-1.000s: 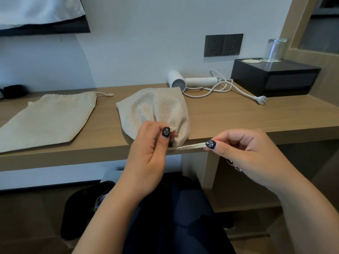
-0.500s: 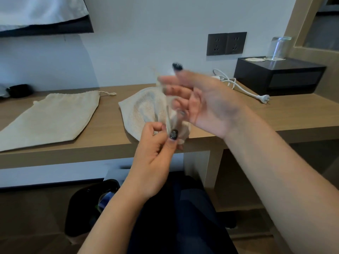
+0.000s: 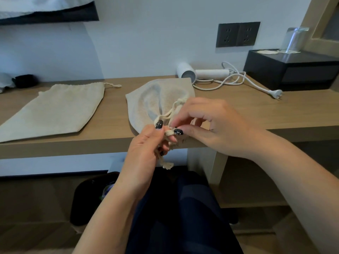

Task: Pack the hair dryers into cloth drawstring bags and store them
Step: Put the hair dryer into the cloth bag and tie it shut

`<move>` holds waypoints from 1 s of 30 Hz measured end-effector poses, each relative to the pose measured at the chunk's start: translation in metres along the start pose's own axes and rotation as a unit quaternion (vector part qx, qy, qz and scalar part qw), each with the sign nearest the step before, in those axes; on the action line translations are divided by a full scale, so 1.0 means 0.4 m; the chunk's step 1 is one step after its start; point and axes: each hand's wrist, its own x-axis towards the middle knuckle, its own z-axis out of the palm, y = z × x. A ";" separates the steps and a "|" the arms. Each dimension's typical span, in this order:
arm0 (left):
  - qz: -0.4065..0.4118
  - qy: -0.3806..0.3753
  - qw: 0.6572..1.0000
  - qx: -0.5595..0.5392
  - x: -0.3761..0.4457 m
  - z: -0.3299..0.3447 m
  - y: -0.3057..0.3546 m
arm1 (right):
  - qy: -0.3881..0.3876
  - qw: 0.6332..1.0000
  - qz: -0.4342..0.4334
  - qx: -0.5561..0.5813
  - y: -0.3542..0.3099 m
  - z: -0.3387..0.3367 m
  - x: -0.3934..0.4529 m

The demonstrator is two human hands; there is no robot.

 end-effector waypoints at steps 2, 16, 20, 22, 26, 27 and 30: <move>0.012 -0.001 1.000 0.019 -0.002 -0.001 0.003 | -0.006 0.999 -0.030 -0.035 0.000 -0.002 0.001; 0.002 0.049 0.996 -0.073 -0.004 -0.016 0.006 | -0.052 0.982 0.115 0.138 -0.010 0.004 -0.042; 0.007 0.044 0.997 -0.061 -0.009 -0.016 0.007 | -0.004 0.913 0.179 0.366 -0.019 0.042 -0.074; 0.018 0.044 0.997 -0.053 -0.013 -0.017 0.009 | 0.038 0.864 0.210 0.456 -0.031 0.057 -0.074; 0.049 0.030 0.998 -0.037 -0.018 -0.019 0.018 | 0.095 0.825 0.255 0.495 -0.049 0.065 -0.068; 0.057 0.028 0.998 -0.031 -0.020 -0.018 0.023 | 0.101 0.822 0.261 0.496 -0.050 0.066 -0.068; 0.074 0.031 0.996 -0.024 -0.027 -0.014 0.030 | 0.102 0.805 0.274 0.516 -0.056 0.060 -0.073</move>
